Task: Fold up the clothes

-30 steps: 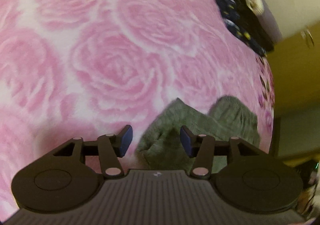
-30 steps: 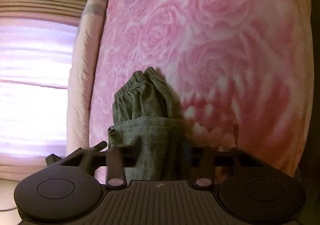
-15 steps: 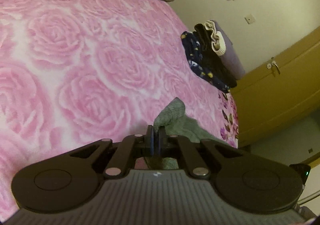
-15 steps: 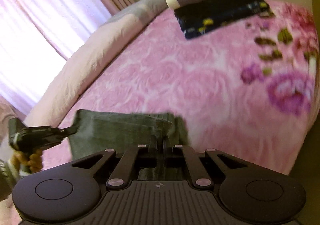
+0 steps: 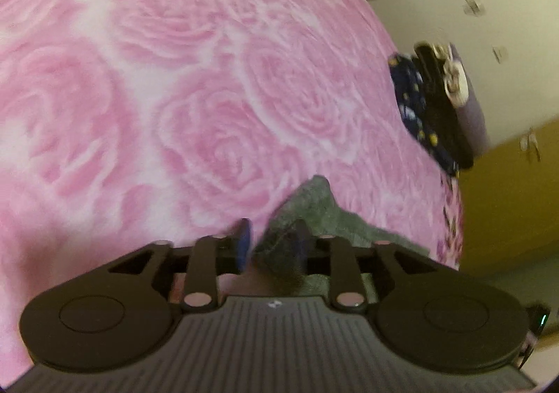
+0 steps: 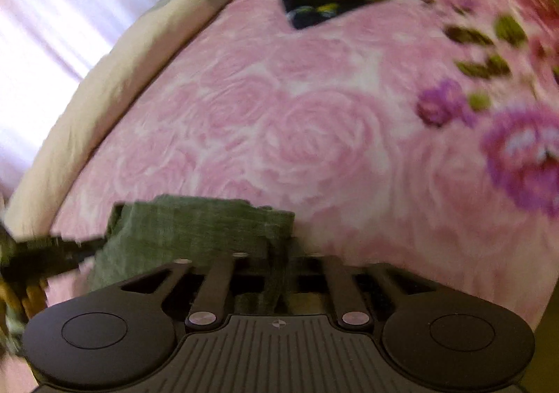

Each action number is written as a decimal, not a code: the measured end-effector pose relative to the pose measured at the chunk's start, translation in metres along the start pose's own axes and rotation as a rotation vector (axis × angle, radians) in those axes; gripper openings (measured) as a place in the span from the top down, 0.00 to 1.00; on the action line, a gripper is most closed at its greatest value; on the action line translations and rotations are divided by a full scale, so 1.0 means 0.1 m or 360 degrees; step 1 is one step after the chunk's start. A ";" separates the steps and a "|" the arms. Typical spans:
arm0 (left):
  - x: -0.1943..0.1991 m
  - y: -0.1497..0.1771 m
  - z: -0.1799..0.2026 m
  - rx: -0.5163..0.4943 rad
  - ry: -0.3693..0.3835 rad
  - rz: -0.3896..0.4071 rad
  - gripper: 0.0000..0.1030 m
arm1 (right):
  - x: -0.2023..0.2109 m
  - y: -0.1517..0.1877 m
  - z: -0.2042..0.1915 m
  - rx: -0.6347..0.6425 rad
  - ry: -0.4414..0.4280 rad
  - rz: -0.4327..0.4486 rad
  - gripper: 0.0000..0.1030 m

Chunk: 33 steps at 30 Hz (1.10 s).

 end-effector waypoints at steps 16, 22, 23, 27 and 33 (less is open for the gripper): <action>-0.44 0.08 0.64 -0.0945 -0.0116 -0.0167 0.70 | 0.38 0.07 0.06 -0.0204 0.0026 0.0038 0.41; -0.31 -0.31 0.42 -0.0309 -0.0095 0.0073 0.75 | 0.34 0.06 0.15 -0.0229 0.0068 0.0028 0.41; -0.26 -0.35 0.38 -0.0225 -0.0089 0.0090 0.75 | 0.35 0.06 0.17 -0.0237 0.0069 0.0027 0.41; -0.23 -0.20 0.57 -0.0418 0.0042 -0.0089 0.95 | 0.40 0.06 0.15 -0.0251 0.0024 0.0032 0.42; -0.44 0.06 0.78 -0.0717 0.0086 -0.0276 0.92 | 0.32 0.06 0.03 -0.0228 -0.0048 0.0001 0.60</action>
Point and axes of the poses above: each gripper's, at about its wrist camera, not at the fingertips, and x roughly against the way its jaws point, z to its right, y to its underside, the point moved 6 cm from there along -x, roughly the way its jaws point, and after that the axes turned 11 degrees about z, right-handed, at the moved point
